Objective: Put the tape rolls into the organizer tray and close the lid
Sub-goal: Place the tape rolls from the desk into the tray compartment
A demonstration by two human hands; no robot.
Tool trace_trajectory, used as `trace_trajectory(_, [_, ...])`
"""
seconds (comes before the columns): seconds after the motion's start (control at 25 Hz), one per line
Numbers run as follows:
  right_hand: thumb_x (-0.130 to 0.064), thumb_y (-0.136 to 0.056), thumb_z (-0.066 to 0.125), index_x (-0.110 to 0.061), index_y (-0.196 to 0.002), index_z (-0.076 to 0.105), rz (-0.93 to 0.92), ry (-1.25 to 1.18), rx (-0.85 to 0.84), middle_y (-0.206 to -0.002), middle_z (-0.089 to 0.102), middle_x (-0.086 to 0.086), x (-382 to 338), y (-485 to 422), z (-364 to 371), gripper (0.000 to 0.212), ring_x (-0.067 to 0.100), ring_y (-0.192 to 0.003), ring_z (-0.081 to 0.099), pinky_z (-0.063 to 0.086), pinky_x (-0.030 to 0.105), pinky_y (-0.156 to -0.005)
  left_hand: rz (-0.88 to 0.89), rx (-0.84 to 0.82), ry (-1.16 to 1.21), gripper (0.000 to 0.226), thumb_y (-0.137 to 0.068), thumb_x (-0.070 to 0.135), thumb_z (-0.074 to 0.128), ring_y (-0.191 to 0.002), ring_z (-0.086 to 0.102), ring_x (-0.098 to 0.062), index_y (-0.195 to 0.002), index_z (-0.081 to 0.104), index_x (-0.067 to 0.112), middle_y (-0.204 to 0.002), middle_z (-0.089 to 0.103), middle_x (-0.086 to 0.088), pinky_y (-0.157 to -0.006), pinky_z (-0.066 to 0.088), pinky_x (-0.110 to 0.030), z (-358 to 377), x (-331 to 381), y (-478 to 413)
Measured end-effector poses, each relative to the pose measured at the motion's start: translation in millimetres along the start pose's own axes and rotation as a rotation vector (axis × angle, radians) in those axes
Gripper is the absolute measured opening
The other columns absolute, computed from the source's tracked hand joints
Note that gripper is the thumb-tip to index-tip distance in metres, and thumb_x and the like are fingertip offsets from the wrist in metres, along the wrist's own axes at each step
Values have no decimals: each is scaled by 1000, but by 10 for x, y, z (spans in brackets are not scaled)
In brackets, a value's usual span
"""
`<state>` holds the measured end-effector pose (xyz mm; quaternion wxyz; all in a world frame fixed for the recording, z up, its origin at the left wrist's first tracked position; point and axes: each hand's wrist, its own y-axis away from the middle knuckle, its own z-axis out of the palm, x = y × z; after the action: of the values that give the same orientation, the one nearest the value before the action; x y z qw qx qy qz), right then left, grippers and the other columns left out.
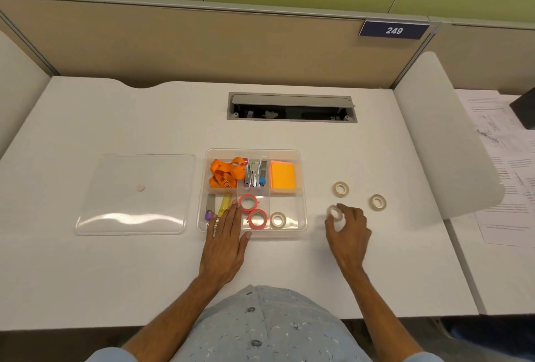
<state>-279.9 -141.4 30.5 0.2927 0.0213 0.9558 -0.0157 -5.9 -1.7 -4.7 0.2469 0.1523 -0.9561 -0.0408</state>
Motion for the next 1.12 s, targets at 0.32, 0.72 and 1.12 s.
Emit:
trace_trajectory(0.32, [-47, -96, 66, -28, -136, 67, -403, 177, -264, -140, 63, -4, -398, 67, 192, 44, 19, -129, 58, 45, 43, -113, 0, -9, -7, 76, -104, 59, 28, -166, 18, -22, -168, 16, 19, -178, 19, 0, -137, 10, -50, -2, -5, 2])
trace_trajectory(0.72, [-37, -101, 65, -26, -136, 68, -343, 138, -219, -141, 65, -3, -259, -6, 61, 37, 21, -132, 58, 45, 47, -113, 15, 19, -38, 73, -107, 54, 32, -165, 21, -21, -168, 18, 18, -177, 22, 0, -137, 14, -51, -6, -2, 12])
trace_trajectory(1.12, [-23, -100, 63, -16, -156, 48, -45, 289, -311, -158, 44, 10, -32, -462, -183, 58, 33, -145, 43, 40, 51, -116, -9, -12, -61, 72, -108, 51, 38, -167, 15, -18, -169, 13, 22, -178, 16, 4, -136, 0, -42, -22, 10, -1])
